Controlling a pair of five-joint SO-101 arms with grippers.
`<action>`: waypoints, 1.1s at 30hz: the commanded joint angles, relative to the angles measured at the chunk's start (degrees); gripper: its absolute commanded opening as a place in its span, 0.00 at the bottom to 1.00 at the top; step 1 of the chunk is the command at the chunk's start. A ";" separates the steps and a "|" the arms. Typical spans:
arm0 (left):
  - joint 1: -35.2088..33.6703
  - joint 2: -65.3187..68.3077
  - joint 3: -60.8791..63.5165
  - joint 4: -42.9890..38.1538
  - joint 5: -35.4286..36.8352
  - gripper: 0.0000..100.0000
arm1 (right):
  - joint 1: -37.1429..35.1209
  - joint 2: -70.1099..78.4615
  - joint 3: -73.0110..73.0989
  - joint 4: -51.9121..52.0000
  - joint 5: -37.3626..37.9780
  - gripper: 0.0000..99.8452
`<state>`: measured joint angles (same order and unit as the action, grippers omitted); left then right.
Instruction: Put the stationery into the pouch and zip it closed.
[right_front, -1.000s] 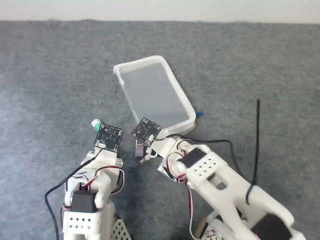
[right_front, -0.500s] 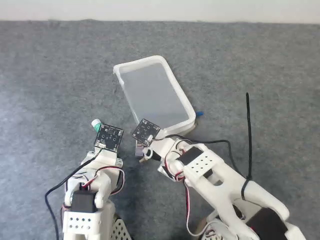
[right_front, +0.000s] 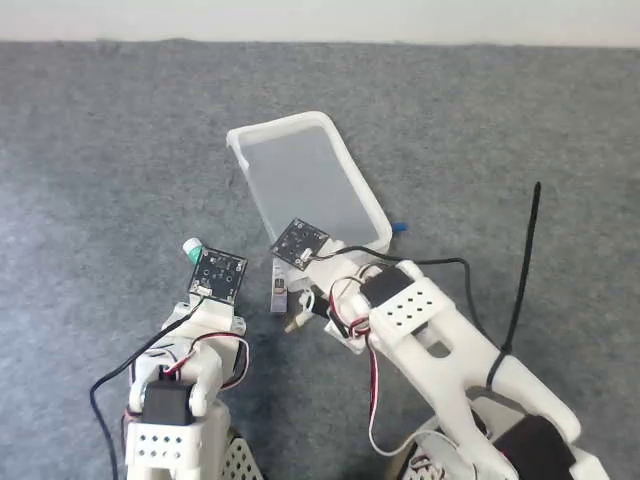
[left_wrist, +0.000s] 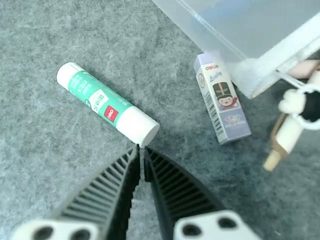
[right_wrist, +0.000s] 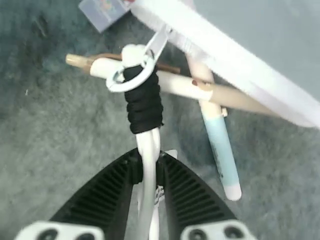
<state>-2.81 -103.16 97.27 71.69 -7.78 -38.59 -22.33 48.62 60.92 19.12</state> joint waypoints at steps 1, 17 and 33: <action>-0.18 -0.97 -0.75 0.62 0.70 0.01 | 1.01 -0.13 -4.92 5.14 0.35 0.01; -0.18 -0.97 -0.75 0.62 0.70 0.01 | 0.75 -2.77 -7.82 15.52 -5.19 0.15; -0.18 -0.97 -0.75 0.62 0.70 0.01 | -6.37 -2.33 -1.93 -1.27 -9.05 0.20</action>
<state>-2.81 -103.16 97.27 71.69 -7.78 -44.40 -26.81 47.12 62.77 10.68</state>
